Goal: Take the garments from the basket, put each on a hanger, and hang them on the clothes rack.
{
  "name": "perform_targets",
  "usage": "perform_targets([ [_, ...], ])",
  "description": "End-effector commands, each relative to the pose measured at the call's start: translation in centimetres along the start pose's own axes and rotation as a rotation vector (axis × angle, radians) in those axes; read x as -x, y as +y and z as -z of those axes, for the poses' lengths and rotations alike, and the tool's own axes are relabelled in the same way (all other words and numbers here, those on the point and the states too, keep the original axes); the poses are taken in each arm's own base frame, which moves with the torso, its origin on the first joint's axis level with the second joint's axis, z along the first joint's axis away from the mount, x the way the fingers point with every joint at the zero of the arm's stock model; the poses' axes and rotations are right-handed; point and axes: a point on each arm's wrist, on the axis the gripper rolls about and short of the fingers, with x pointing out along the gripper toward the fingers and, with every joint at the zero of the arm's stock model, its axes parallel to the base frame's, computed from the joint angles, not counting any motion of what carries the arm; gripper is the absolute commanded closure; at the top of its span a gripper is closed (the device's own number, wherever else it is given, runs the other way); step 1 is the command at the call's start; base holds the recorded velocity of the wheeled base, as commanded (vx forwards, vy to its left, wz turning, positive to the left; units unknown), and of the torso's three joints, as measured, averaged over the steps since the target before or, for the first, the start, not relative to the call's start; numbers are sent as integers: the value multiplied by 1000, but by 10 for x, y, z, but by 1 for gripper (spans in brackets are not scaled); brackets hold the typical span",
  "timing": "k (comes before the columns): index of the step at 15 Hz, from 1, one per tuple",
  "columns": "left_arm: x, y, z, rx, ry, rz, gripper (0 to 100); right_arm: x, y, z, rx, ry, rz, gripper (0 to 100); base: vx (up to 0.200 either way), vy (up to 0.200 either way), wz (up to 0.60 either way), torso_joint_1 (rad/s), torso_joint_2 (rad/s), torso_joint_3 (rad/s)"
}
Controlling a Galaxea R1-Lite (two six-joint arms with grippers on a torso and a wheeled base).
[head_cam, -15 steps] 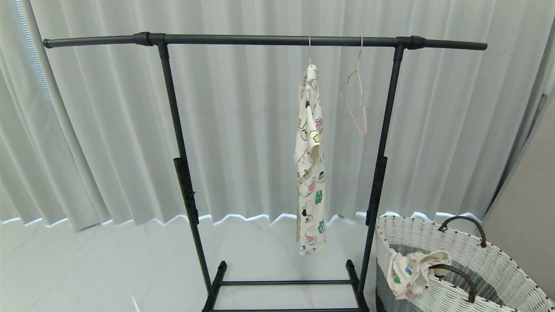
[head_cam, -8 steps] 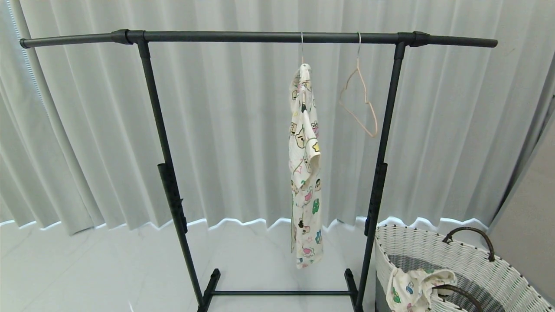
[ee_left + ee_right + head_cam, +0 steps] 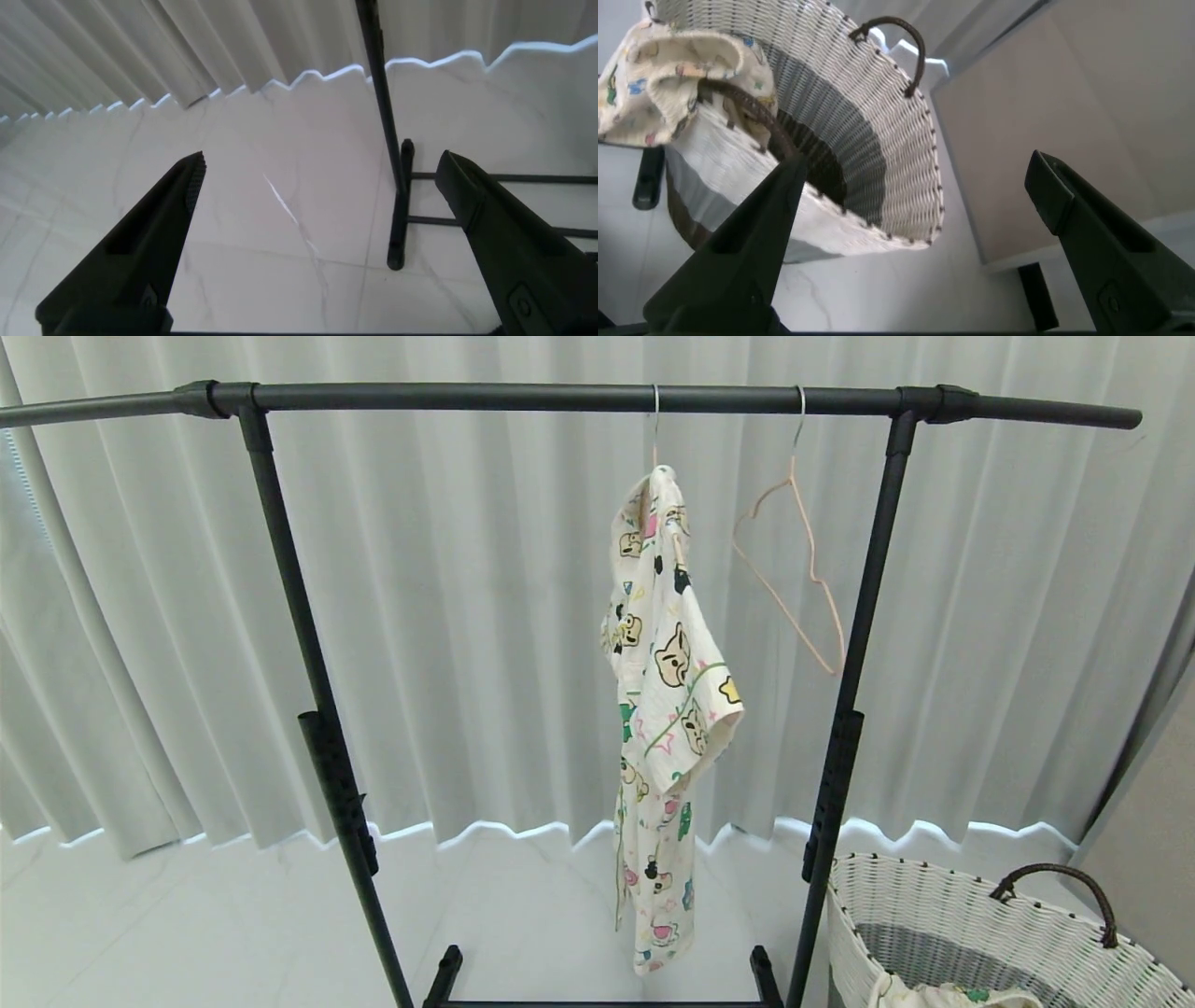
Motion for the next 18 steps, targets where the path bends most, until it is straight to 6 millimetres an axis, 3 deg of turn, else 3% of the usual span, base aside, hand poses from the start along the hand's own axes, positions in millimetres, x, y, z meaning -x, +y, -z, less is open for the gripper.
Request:
perform_targets([
  [1, 0, 0, 0, 0, -1, 0, 0, -1, 0, 0, 3, 11, -5, 0, 0, 0, 0, 0, 0, 0],
  [7, 0, 0, 0, 0, -2, 0, 0, -7, 0, -3, 14, 72, -29, 0, 0, 0, 0, 0, 0, 0],
  [10, 0, 0, 0, 10, 1, -1, 0, -12, 1, -4, -85, 130, -57, 0, 0, 0, 0, 0, 0, 0],
  [13, 0, 0, 0, 13, 1, -1, 0, -15, 4, -7, -130, 81, -224, 0, 0, 0, 0, 0, 0, 0],
  [17, 0, 0, 0, 13, 1, -1, 0, -35, 3, -24, -138, 103, -419, 0, 0, 0, 0, 0, 0, 0],
  [18, 0, 0, 0, 13, 3, 0, 0, -53, 2, -34, -141, 128, -441, 0, 0, 0, 0, 0, 0, 0],
])
